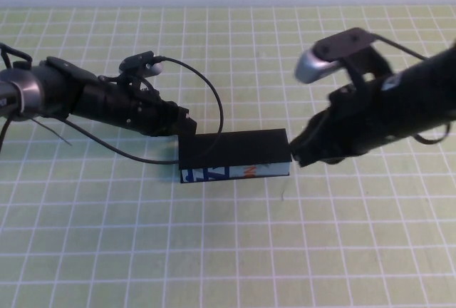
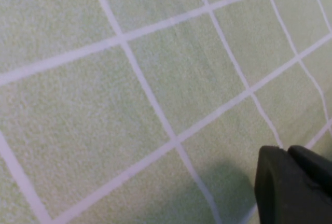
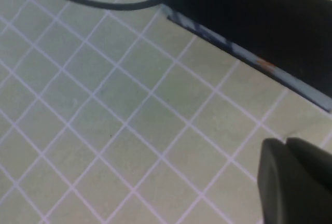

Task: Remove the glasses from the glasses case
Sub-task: Pick up the glasses from the glasses case

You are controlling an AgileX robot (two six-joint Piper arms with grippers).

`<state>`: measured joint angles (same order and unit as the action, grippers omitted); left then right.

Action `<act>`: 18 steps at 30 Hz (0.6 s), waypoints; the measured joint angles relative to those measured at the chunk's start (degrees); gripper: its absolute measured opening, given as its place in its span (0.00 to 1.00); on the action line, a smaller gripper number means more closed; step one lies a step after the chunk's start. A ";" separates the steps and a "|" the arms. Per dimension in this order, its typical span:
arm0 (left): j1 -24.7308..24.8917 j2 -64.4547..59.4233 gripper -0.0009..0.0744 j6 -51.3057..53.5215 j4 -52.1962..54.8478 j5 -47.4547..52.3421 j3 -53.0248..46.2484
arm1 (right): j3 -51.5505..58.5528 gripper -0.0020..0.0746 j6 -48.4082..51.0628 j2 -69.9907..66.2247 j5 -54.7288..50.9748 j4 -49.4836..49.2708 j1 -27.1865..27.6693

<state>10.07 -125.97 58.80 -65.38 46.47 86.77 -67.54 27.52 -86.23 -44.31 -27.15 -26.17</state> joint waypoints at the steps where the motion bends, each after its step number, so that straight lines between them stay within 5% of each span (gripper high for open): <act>1: -0.03 0.00 0.01 0.00 0.00 0.00 0.00 | -2.09 0.00 0.54 -2.19 0.00 2.10 -2.07; 9: -0.46 0.00 0.01 0.00 0.00 0.04 0.00 | -11.63 0.04 12.12 -13.62 1.06 15.12 -11.66; 18: -0.46 0.00 0.01 0.00 0.00 1.03 0.00 | -12.08 0.45 24.79 -19.22 8.22 17.98 -12.63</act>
<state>9.61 -125.97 58.80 -65.38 47.50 86.77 -79.62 52.32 -105.45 -36.09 -9.17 -38.79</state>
